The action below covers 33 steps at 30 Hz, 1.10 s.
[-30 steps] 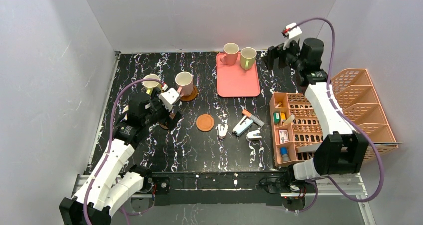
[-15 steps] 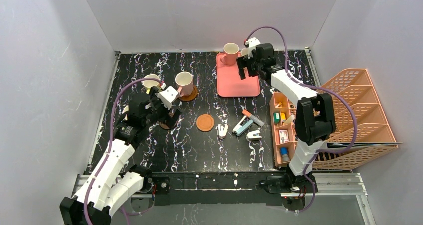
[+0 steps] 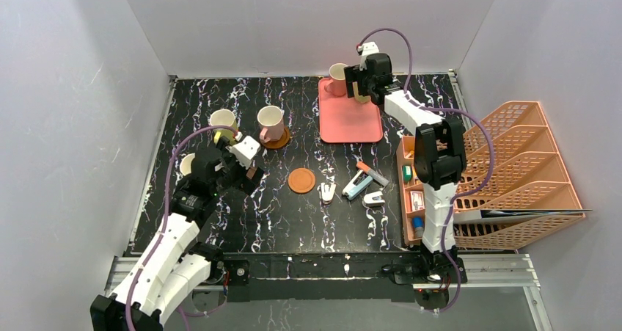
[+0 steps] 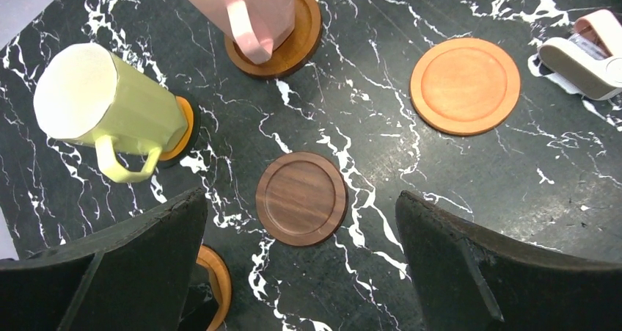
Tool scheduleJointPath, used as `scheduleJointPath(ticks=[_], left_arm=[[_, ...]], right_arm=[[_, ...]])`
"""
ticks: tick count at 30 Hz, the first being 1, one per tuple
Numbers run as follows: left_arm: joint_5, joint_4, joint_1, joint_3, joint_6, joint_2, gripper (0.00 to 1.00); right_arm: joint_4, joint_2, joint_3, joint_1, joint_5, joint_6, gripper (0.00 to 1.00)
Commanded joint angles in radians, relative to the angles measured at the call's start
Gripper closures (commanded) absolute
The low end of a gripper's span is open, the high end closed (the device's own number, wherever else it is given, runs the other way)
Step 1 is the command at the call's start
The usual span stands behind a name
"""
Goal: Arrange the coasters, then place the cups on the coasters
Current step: Pick up the cup from the tray.
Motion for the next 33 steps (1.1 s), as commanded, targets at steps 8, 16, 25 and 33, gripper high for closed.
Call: scheduleJointPath(ticks=[8,16,25,33], left_arm=[[-0.064,0.079,0.001,-0.053,0.004,-0.039,0.02],[-0.078,0.101,0.001,-0.077,0.0,-0.063,0.02],[-0.082,0.121,0.001,-0.094,0.005,-0.05,0.02],[-0.087,0.12,0.001,-0.098,0.005,-0.055,0.02]], right_arm=[[0.003,0.07,0.074,0.003,0.134,0.015,0.02],[0.006,0.116,0.09,0.003,0.159,0.0,0.09],[-0.009,0.155,0.141,0.003,0.174,-0.01,0.29],[-0.017,0.157,0.141,0.002,0.153,-0.01,0.45]])
